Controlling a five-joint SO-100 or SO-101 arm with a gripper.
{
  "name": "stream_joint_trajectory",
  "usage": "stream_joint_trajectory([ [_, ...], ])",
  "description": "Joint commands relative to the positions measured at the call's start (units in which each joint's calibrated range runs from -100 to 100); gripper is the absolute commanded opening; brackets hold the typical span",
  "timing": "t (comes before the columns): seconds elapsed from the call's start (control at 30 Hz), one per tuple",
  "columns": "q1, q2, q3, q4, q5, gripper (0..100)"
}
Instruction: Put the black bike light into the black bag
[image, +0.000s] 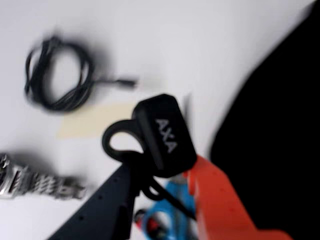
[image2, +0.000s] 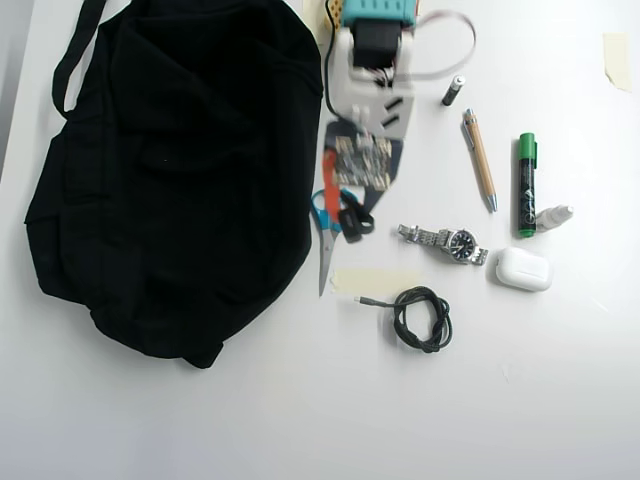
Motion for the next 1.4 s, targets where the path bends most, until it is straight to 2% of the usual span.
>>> stream_joint_trajectory([
  [0.0,2.4,-7.7,2.1,0.3,-0.7,2],
  [0.33,10.1,-11.7,7.7,0.6,-1.6,2],
  [0.7,17.9,-31.2,26.0,-0.5,-1.8,2],
  [0.83,21.6,-29.3,29.5,-10.9,-3.4,2],
  [0.9,23.4,-25.5,31.9,-17.8,-4.4,2],
  [1.0,25.8,-10.6,26.0,-24.4,-5.4,2],
  [1.2,31.4,14.8,7.7,-21.8,-4.8,2],
  [1.23,31.5,16.4,5.8,-21.0,-4.6,4],
  [1.27,31.5,17.0,6.2,-21.0,-4.1,14],
  [1.33,31.5,16.2,5.8,-14.5,-3.3,44],
  [1.37,30.8,13.8,4.2,-10.4,-2.3,56],
])
